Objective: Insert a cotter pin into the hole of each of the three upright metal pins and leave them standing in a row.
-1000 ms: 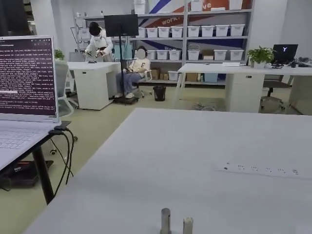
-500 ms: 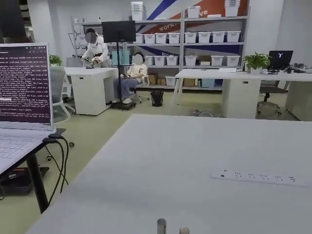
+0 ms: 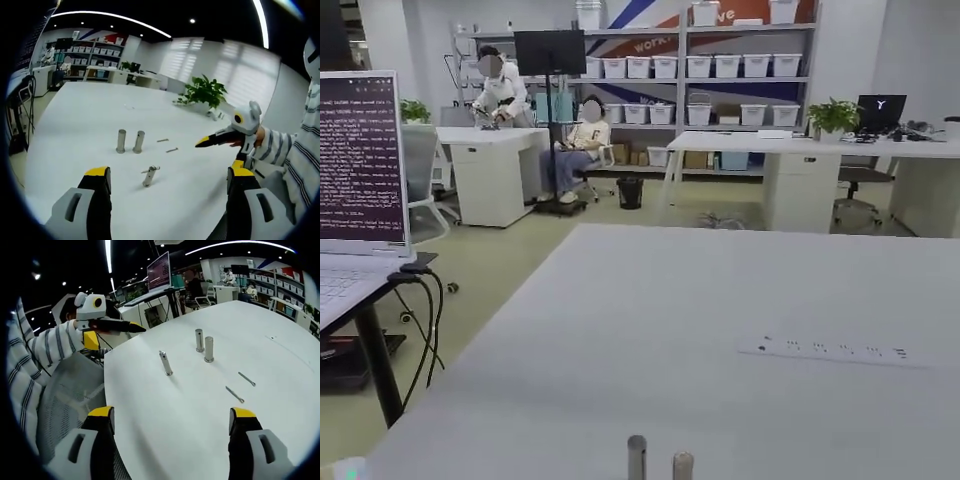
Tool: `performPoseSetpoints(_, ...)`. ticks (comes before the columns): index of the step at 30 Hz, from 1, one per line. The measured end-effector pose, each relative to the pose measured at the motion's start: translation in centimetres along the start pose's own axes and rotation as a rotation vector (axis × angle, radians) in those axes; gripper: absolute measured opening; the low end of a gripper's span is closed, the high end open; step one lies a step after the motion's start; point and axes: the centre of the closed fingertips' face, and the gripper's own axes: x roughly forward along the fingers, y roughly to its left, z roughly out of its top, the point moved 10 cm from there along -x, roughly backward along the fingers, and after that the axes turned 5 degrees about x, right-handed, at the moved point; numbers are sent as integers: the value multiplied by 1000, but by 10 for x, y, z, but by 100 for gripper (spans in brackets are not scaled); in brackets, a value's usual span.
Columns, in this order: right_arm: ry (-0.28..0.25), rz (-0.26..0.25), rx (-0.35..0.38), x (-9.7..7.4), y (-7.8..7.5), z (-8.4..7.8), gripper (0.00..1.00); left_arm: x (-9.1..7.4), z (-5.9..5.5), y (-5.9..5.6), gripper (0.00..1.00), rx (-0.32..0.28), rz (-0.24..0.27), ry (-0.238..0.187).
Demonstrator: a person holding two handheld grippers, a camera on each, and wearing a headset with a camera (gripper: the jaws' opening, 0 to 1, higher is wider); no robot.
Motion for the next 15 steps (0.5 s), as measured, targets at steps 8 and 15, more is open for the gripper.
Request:
performPoseSetpoints(8,-10,-7,38,-6,6,-9,94,13,24,21,94,48,11,5)
performPoseSetpoints(15,-32,-36,52,-14,9,-13,92,28,40,37,91,99,19,23)
